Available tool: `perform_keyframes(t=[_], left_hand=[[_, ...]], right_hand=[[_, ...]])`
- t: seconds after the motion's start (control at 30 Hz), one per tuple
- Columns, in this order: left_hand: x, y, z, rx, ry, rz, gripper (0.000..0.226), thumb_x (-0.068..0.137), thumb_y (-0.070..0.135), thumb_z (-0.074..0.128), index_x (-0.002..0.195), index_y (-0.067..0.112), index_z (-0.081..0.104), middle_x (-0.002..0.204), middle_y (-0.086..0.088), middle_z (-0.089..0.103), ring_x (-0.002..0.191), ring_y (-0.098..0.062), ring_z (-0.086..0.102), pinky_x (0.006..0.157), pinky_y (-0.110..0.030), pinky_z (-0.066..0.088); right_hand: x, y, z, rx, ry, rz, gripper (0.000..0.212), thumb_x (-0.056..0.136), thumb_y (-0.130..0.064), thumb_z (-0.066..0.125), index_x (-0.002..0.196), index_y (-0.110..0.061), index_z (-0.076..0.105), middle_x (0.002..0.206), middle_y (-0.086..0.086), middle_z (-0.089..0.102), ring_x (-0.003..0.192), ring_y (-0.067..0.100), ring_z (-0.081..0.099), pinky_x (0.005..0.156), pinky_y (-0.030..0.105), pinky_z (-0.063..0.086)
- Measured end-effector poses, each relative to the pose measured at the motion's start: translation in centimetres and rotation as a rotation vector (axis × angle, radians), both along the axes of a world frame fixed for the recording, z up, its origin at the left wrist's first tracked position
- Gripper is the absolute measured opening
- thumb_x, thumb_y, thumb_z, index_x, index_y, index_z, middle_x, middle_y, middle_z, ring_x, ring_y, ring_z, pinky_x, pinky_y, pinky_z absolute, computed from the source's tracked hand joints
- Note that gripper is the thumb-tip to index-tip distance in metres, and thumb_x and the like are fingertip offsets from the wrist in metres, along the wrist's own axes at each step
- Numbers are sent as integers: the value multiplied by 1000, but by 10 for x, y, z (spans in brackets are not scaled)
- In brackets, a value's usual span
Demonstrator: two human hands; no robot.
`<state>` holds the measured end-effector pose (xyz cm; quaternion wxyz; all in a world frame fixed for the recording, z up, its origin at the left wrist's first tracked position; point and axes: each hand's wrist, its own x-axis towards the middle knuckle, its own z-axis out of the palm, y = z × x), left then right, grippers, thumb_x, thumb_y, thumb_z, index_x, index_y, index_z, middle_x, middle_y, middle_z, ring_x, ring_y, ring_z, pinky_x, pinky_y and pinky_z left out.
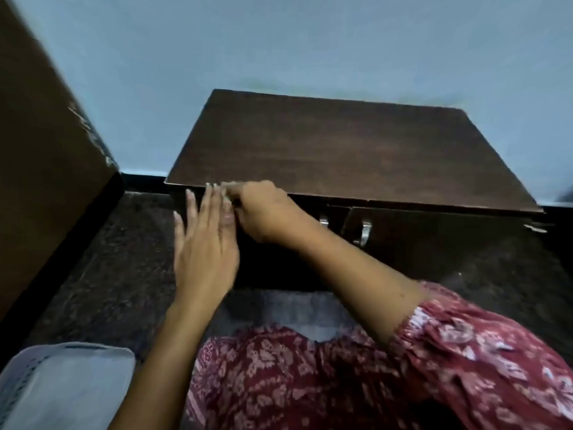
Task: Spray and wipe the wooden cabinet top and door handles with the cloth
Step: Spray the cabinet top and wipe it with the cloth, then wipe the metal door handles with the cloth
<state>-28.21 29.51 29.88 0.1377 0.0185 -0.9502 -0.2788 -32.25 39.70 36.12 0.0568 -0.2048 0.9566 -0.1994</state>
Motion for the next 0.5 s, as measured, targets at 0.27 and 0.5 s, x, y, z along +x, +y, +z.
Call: perform_keyframes(t=[0.27, 0.5], left_hand=[[43, 122, -5, 1507, -376, -60, 58, 72, 55, 54, 118, 20, 62, 116, -9, 69, 105, -20, 65, 96, -40, 48], [44, 179, -59, 1201, -309, -61, 44, 62, 65, 43, 98, 43, 56, 104, 9, 67, 98, -5, 64, 86, -28, 51]], right_hand=[[76, 126, -24, -1366, -867, -334, 24, 95, -6, 43, 114, -3, 57, 108, 13, 59, 75, 9, 62, 68, 17, 52], [85, 180, -95, -1110, -514, -400, 34, 72, -46, 61, 97, -24, 67, 99, 0, 72, 95, 11, 67, 85, 28, 53]])
